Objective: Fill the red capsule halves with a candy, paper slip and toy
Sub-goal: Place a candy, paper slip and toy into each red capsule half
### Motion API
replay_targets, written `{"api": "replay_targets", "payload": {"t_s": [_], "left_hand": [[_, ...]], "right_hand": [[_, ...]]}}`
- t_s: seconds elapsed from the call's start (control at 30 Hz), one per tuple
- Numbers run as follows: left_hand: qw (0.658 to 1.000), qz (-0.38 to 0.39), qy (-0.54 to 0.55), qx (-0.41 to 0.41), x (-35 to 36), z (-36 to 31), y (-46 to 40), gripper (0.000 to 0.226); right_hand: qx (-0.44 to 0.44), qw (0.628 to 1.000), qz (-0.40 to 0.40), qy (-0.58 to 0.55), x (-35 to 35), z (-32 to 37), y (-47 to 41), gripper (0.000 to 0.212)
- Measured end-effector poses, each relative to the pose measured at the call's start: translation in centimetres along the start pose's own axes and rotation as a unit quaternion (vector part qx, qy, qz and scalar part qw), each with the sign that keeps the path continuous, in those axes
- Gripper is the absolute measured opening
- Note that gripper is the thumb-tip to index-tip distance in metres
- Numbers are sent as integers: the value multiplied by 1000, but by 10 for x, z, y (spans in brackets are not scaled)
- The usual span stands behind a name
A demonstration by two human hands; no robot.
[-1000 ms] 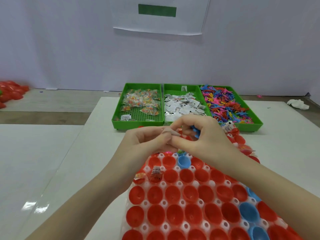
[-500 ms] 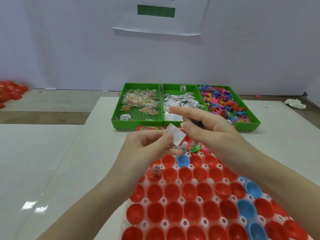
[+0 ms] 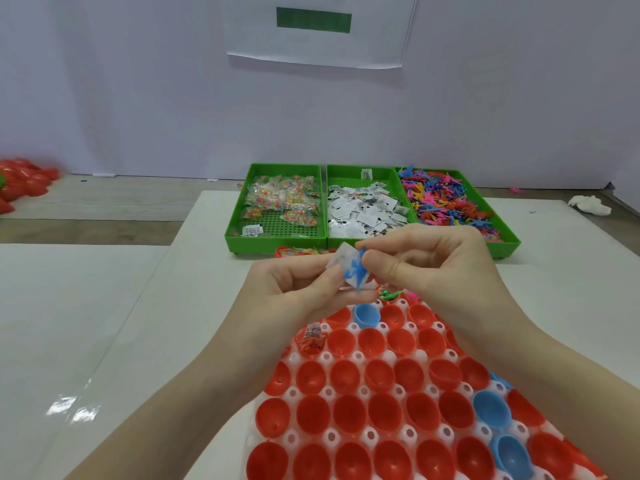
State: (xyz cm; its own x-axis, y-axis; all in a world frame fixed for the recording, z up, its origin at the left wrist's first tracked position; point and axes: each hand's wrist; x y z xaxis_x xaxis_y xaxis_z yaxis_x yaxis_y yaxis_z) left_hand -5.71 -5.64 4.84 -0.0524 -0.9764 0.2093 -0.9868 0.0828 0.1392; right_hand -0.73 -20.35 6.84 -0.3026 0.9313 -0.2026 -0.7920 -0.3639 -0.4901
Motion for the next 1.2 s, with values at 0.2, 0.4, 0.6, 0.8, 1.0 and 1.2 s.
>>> {"api": "replay_targets", "payload": {"t_s": [0.2, 0.4, 0.6, 0.8, 1.0, 1.2], "left_hand": [[999, 10, -45, -28, -6, 2, -1, 28], [978, -77, -193, 5, -7, 6, -2, 24], [838, -183, -504, 105, -19, 27, -3, 24], [755, -139, -633, 99, -28, 41, -7, 24], [722, -131, -663, 144, -29, 47, -9, 6], [677, -135, -702, 175, -27, 46, -9, 25]], "right_hand": [[41, 998, 36, 44, 6, -5, 0, 19], [60, 997, 44, 22, 9, -19, 2, 25], [47, 976, 113, 178, 8, -44, 7, 7], [16, 932, 220, 288, 16, -56, 19, 7], [-30, 881, 294, 371, 17, -57, 19, 7], [-25, 874, 328, 358, 13, -54, 12, 13]]}}
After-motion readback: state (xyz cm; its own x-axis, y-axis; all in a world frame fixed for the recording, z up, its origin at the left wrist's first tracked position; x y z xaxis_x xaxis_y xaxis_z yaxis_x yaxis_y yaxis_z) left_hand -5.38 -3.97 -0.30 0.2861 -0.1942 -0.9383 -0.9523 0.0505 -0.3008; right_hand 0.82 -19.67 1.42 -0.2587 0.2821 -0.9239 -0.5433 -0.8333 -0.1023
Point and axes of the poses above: each hand's wrist, its own y-axis away from the middle knuckle, its own x-axis out of the palm, z = x × y, and after that the axes turned 13 degrees about -x, right-handed
